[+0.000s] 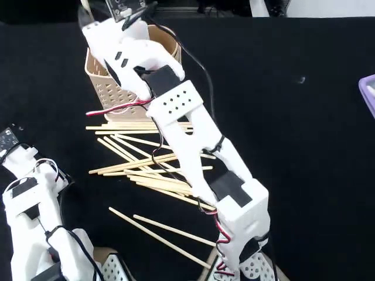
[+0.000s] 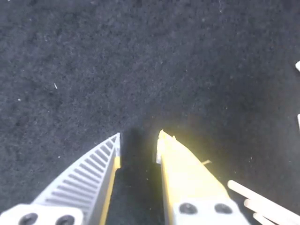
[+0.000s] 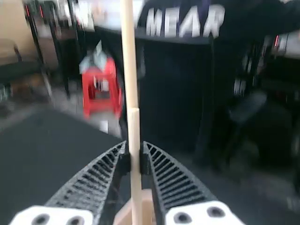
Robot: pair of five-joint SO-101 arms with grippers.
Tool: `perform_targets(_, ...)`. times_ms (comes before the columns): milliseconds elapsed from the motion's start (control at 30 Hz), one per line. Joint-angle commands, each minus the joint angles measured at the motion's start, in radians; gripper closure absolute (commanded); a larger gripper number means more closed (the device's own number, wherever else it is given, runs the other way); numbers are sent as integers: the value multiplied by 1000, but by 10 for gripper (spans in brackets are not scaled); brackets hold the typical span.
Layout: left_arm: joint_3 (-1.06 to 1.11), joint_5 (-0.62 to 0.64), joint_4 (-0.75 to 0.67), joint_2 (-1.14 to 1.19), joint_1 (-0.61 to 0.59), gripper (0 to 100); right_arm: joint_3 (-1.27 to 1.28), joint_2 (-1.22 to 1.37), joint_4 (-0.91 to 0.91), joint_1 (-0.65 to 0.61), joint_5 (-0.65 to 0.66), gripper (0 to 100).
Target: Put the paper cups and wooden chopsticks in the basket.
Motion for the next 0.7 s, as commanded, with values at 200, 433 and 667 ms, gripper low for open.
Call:
perform_targets(200,-8,2,-15,-23,15,866,-120,-90,236,8,-8,825)
perform_targets(433,-7,2,-15,-23,15,866,-171,-311,603,-17,-5,825)
perform_targets(667,-10,3,-14,-23,15,866,35,-389,1174,-26,-3,825)
